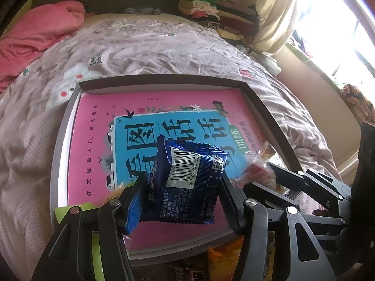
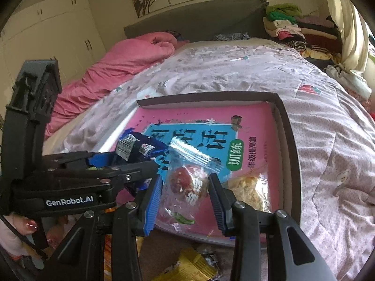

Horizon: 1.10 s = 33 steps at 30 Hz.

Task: Organize snacks
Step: 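Lower right tool and release the red-fruit bag into the tray while left tool holds the blue bag, then lower the blue snack bag into the tray and open left tool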

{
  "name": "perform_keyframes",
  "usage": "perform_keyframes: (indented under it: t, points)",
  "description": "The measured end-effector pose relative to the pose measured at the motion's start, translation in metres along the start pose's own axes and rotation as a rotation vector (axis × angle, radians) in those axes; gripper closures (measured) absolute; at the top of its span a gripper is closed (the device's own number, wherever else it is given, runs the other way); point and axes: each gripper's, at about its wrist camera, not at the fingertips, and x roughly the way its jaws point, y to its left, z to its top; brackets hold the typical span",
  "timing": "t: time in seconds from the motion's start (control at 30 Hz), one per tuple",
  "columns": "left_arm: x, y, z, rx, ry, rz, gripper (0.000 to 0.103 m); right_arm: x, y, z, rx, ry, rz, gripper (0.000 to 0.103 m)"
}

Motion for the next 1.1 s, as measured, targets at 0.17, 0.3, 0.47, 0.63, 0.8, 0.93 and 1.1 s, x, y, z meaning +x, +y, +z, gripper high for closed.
perform_keyframes:
  t: [0.17,0.3,0.47,0.63,0.8,0.93,1.1]
  points:
    - [0.001,0.000,-0.001,0.000,-0.005,0.004,0.043,0.003,-0.001,-0.001,-0.012,0.018,-0.031,0.064]
    - [0.001,0.000,-0.002,0.008,-0.001,0.010,0.043,0.005,0.005,-0.003,-0.071,0.028,-0.079,0.064]
    - [0.001,0.004,-0.003,-0.007,-0.002,0.017,0.043,0.006,0.013,-0.004,-0.121,0.032,-0.109,0.064]
    - [0.001,0.007,-0.004,-0.022,-0.002,0.024,0.043,0.007,0.012,-0.006,-0.129,0.045,-0.112,0.064]
    - [0.003,0.007,-0.005,-0.015,0.006,0.030,0.043,0.006,0.011,-0.006,-0.124,0.049,-0.116,0.064]
    - [0.005,0.009,-0.010,-0.024,0.016,0.033,0.043,0.005,0.011,-0.007,-0.126,0.058,-0.115,0.064]
    - [0.005,0.009,-0.011,-0.022,0.019,0.037,0.043,0.003,0.009,-0.008,-0.116,0.059,-0.107,0.064]
